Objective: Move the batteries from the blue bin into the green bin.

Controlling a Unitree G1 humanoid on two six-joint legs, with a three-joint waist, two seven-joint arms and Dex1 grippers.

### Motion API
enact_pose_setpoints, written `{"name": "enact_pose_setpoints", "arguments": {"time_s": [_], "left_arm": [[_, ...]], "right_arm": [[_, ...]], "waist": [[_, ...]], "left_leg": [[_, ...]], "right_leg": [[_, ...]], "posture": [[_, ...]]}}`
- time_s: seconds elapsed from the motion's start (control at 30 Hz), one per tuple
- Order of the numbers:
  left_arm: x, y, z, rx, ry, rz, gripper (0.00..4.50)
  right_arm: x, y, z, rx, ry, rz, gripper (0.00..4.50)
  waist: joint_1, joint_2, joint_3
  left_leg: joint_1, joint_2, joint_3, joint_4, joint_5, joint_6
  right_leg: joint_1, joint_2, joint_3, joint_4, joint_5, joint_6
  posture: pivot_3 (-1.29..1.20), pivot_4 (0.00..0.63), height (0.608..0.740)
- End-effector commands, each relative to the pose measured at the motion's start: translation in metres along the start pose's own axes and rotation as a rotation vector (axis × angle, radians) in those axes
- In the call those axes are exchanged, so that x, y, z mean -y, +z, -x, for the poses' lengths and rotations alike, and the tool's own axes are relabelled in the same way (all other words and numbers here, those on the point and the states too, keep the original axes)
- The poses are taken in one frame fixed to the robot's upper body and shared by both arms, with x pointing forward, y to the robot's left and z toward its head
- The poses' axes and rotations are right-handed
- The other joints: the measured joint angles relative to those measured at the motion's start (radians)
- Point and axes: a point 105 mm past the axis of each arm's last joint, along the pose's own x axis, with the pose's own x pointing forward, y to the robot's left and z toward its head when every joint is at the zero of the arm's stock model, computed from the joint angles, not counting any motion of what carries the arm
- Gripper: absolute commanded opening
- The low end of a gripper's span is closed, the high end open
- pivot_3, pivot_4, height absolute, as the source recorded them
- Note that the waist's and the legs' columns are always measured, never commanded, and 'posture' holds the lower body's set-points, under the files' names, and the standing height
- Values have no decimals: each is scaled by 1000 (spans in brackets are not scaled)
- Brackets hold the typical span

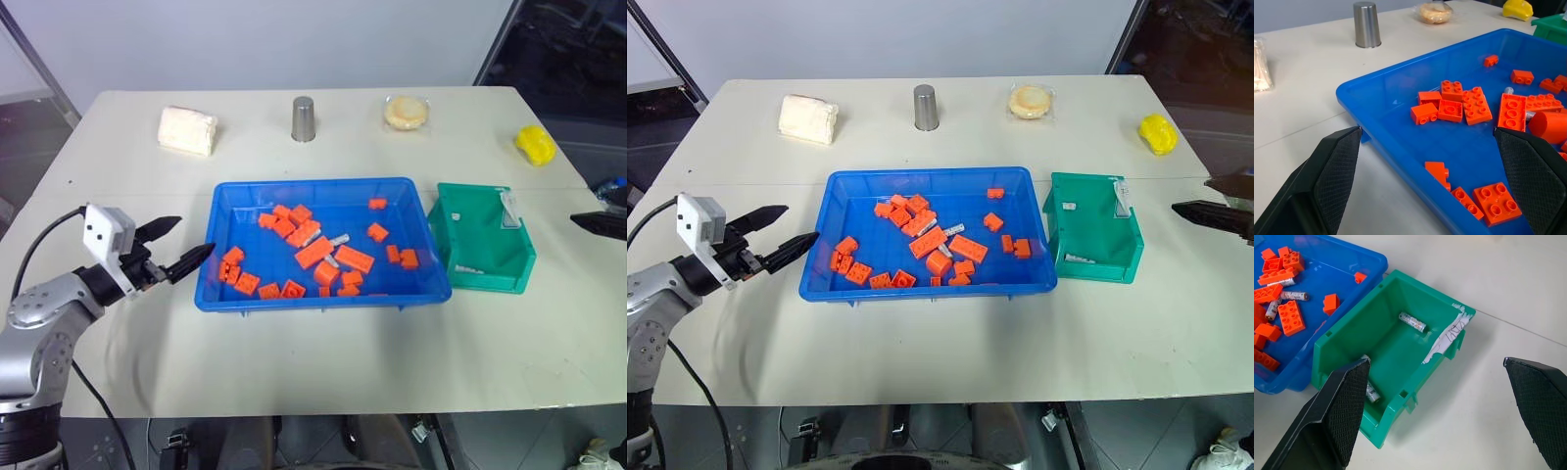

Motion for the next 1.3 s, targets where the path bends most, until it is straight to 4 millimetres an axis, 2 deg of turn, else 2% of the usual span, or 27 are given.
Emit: {"name": "enact_pose_setpoints", "arguments": {"time_s": [0.03,0.33,0.5,0.57,0.73,0.83,0.9,1.03,1.3], "left_arm": [[-1,8,3,8,4,-38,4500],[0,6,2,4,9,-42,4500],[-3,5,3,-2,26,-56,4500],[-5,6,5,-3,34,-59,4500],[-5,6,6,-4,42,-62,4500],[-3,6,6,-3,47,-62,4500],[-2,7,8,0,48,-64,4500],[7,13,18,-56,-19,-116,4500],[16,40,20,23,-31,-148,4500]], "right_arm": [[0,15,1,50,-8,41,4488],[-4,23,-10,82,3,64,4488],[-21,46,-39,167,32,116,4488],[-34,61,-54,217,56,142,4488],[-86,112,-100,394,171,103,4488],[-108,125,-121,427,221,4,4488],[-127,130,-144,407,262,-95,4488],[-173,116,-184,292,347,-103,4488],[-209,73,-227,100,410,-83,4488]], "waist": [[0,0,0],[0,0,0],[-4,0,0],[-4,0,0],[-3,0,0],[2,0,0],[4,-1,0],[0,-1,0],[-1,-2,0]], "left_leg": [[0,0,0,0,0,0],[0,0,0,0,0,0],[0,0,0,0,0,0],[0,0,0,0,0,0],[0,0,0,0,0,0],[-2,0,-2,0,0,0],[-3,0,-3,0,0,0],[-3,0,-3,0,0,0],[-4,0,-3,0,0,0]], "right_leg": [[0,0,0,0,0,0],[0,0,0,0,0,0],[0,0,0,0,0,0],[0,1,0,1,0,0],[-2,1,1,3,0,0],[-2,1,0,3,0,0],[-2,0,-1,2,0,0],[-3,0,-1,3,0,0],[-3,-1,-1,2,0,0]], "posture": [[0,150,740],[0,150,740],[0,150,740],[0,150,740],[0,150,740],[0,150,740],[0,150,740],[0,150,740],[0,150,740]]}}
